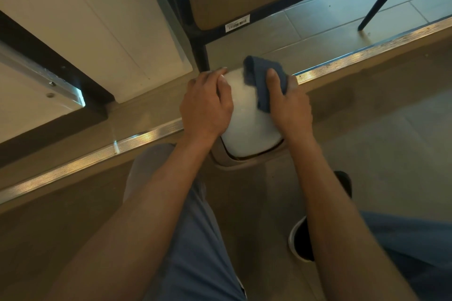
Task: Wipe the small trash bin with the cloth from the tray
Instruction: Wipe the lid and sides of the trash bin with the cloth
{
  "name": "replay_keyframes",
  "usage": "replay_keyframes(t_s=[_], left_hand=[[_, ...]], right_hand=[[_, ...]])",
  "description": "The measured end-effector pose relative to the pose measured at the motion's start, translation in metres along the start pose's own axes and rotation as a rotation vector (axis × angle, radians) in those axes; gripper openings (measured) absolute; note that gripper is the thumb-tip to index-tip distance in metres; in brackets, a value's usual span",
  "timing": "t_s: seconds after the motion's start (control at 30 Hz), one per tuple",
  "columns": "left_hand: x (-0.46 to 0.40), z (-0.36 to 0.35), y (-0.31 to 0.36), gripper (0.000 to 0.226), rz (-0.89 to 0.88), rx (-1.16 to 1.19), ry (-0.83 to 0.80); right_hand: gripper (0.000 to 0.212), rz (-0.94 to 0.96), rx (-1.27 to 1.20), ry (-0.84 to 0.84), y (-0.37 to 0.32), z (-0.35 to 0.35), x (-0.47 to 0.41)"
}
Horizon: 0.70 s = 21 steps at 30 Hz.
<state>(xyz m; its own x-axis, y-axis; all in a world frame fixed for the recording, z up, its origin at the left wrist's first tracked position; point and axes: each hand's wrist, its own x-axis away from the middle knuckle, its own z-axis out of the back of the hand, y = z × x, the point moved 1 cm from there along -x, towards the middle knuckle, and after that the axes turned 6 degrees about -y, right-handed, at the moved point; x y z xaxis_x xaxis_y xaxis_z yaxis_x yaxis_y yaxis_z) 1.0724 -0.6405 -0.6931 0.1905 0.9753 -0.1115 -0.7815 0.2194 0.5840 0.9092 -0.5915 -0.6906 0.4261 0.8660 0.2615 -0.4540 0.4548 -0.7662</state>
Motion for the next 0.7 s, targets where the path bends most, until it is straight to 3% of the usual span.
replay_keyframes(t_s=[0.17,0.3,0.43,0.57,0.7], left_hand=[[0.001,0.0,-0.002,0.045,-0.02,0.013,-0.015],[0.0,-0.001,-0.004,0.047,-0.046,-0.005,-0.029],[0.0,0.0,-0.001,0.048,-0.017,0.005,-0.029],[0.0,0.0,-0.001,0.047,-0.004,0.009,-0.021],[0.001,-0.001,0.0,0.046,-0.003,-0.003,-0.014]], right_hand=[[0.065,-0.093,-0.082,0.071,0.015,-0.005,0.034],[0.069,-0.202,0.003,-0.132,-0.016,0.01,-0.026],[0.054,-0.043,0.042,-0.296,-0.036,0.007,-0.069],[0.052,0.063,0.024,-0.134,-0.022,0.003,-0.042],[0.069,0.037,0.004,0.088,0.007,-0.012,0.023]])
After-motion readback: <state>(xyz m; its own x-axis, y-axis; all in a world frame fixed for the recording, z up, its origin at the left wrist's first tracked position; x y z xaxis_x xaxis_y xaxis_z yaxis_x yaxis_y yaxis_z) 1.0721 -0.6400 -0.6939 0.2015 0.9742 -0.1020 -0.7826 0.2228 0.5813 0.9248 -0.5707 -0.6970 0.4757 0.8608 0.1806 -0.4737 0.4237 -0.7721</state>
